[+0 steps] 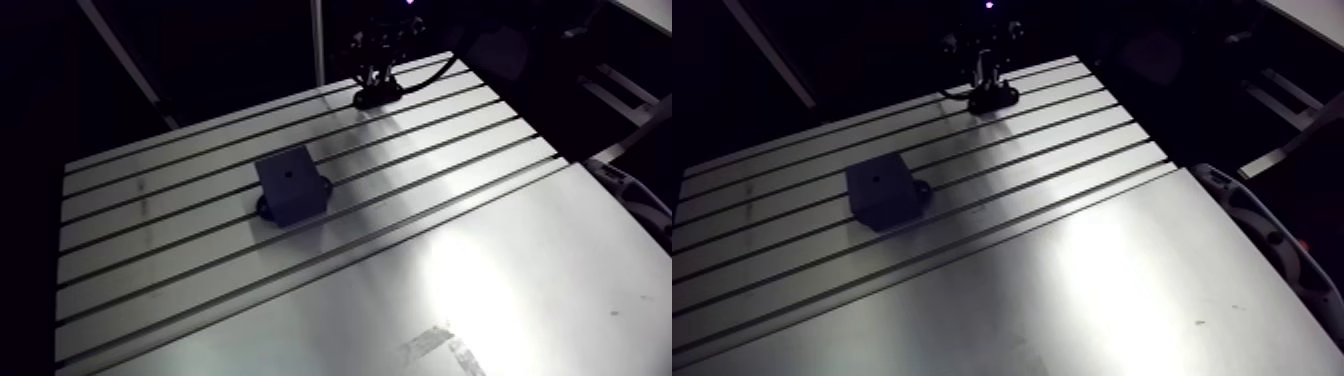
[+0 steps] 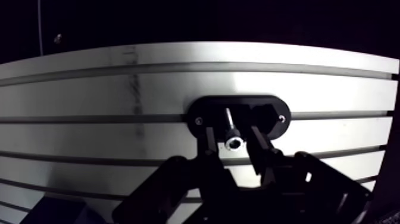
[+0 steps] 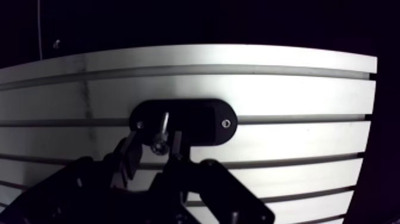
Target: Pick up the M10 bolt and insert it into the hole until fully seated.
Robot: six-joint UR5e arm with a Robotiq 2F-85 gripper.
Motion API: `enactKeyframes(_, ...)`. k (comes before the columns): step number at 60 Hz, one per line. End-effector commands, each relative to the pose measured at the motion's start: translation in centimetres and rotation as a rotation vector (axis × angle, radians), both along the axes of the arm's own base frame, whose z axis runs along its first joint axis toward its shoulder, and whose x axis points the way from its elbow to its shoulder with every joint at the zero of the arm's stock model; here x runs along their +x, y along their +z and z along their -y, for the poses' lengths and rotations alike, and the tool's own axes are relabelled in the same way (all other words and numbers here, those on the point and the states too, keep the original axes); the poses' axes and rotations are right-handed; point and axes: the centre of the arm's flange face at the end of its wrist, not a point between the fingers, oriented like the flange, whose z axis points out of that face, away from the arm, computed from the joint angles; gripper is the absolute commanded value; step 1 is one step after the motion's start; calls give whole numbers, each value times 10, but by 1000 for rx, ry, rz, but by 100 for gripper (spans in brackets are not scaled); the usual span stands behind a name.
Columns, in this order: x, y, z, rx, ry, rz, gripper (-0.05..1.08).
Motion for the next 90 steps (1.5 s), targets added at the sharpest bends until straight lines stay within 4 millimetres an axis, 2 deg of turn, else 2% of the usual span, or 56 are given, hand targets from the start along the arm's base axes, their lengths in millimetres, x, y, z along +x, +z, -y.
enactKeyframes(1, 0, 0, 0, 7, 0, 3, 62)
enactKeyframes(71, 4, -5, 1, 2, -2, 13, 66)
enactKeyframes(90, 5, -2, 1, 4, -3, 11, 71)
